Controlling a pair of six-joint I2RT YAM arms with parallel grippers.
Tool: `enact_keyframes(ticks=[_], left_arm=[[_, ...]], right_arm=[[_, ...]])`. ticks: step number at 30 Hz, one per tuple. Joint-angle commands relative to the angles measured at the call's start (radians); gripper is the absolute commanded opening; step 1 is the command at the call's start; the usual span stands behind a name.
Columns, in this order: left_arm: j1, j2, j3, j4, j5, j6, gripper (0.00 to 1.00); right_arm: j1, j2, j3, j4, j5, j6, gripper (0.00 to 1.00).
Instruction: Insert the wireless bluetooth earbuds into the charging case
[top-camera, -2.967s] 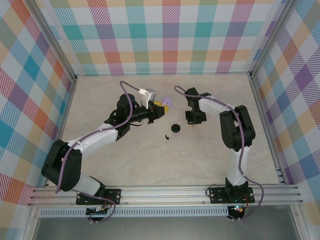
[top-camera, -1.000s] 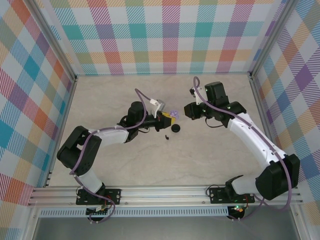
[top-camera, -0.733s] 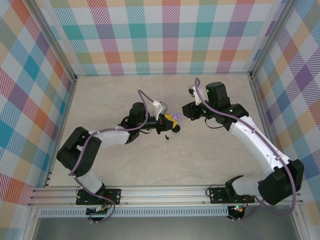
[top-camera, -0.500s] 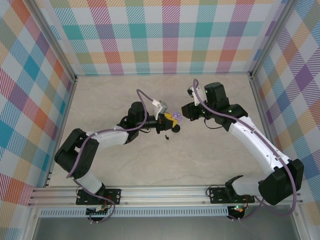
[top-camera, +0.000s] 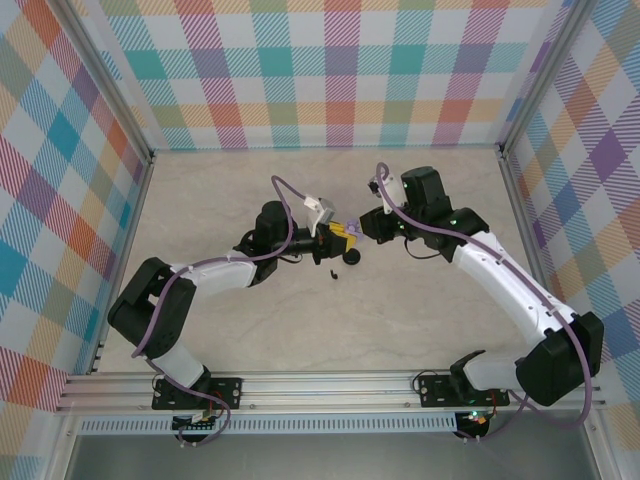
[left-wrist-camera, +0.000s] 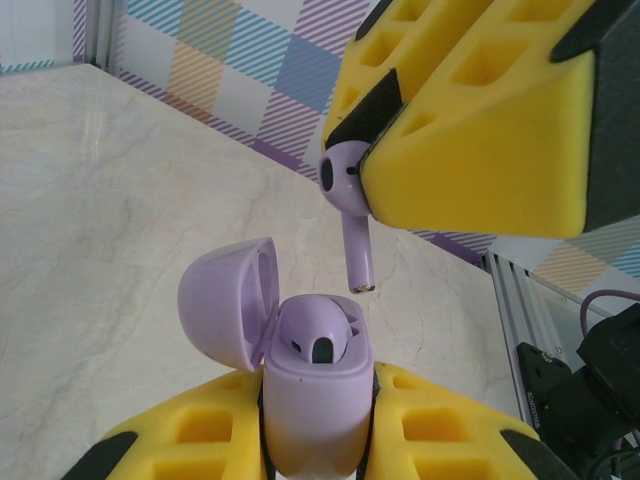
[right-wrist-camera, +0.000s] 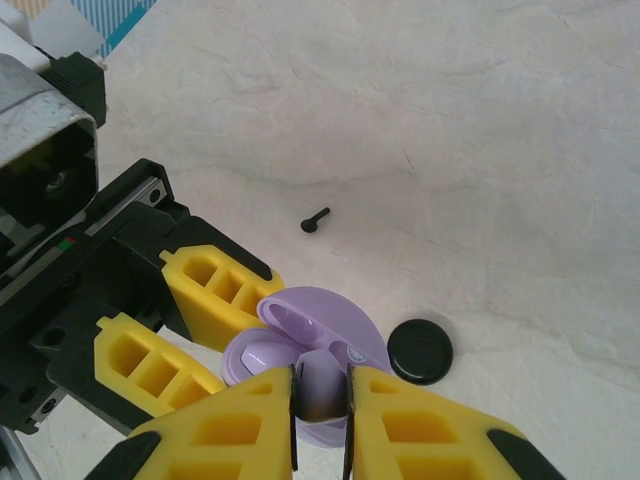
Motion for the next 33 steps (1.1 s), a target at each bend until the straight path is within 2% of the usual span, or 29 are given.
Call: enact_keyframes(ticks=[1,33], left_arm=[[-0.012,-0.042,0.024,0.03,0.003,-0.009,0.0],[-0.012,-0.035,0.026,0.06,-0.013,-0.039,0.0]], right_arm=[[0.008,0.011,0.015,-0.011,0.014,-0.025,0.18],[0.03,0.049,0.038,-0.038,-0.036,-0.019,0.2]])
